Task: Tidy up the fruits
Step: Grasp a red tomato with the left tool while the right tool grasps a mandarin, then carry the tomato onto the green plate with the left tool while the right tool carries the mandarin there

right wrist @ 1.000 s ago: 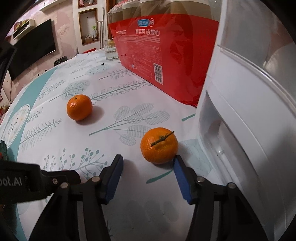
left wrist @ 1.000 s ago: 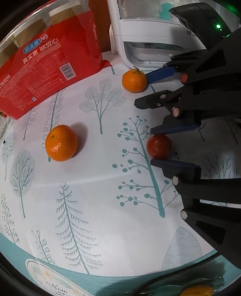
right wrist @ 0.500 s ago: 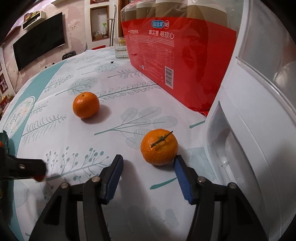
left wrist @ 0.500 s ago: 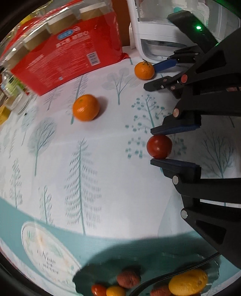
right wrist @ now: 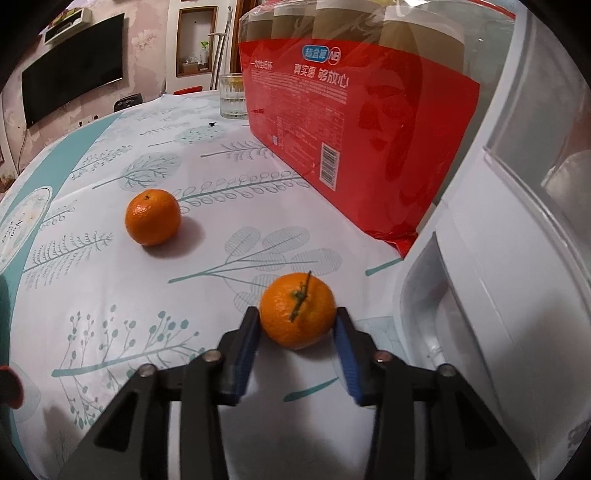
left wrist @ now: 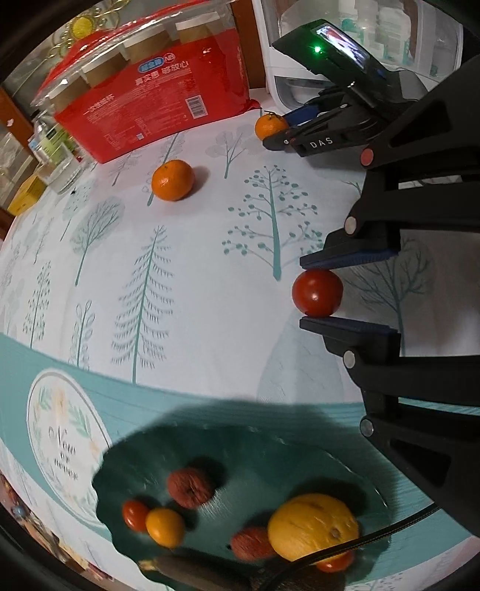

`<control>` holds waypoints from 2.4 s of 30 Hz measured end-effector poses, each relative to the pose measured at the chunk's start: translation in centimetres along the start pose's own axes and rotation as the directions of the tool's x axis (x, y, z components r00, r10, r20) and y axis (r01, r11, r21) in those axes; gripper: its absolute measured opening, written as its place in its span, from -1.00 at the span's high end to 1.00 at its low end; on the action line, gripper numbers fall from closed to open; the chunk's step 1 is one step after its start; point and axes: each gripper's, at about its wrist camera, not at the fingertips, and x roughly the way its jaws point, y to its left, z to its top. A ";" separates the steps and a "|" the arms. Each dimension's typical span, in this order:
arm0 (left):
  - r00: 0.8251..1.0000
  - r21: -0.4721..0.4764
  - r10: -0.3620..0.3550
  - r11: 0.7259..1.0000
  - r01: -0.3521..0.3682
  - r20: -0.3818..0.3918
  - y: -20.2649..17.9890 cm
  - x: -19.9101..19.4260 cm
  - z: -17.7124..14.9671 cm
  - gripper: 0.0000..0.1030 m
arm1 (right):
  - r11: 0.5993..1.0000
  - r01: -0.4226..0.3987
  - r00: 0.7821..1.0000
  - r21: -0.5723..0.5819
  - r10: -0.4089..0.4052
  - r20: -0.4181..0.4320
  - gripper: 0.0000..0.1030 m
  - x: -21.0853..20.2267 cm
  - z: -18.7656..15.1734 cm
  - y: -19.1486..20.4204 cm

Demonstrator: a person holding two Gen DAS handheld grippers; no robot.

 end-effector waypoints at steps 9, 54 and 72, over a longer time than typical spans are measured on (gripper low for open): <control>0.999 -0.029 -0.004 1.000 0.005 0.033 2.2 -2.8 -1.4 0.54 | 0.998 -0.053 0.998 0.019 0.054 -0.040 0.24 -0.8 -0.3 0.3; 0.982 0.233 -0.098 0.971 0.059 0.162 20.6 -13.9 -3.9 0.54 | 0.914 -0.401 0.913 -0.070 0.404 0.050 0.25 -18.5 -8.0 23.0; 0.961 0.164 -0.140 0.981 0.102 0.238 24.7 -12.7 -1.8 0.54 | 0.862 -0.462 0.874 -0.208 0.482 0.054 0.23 -19.5 -8.3 28.6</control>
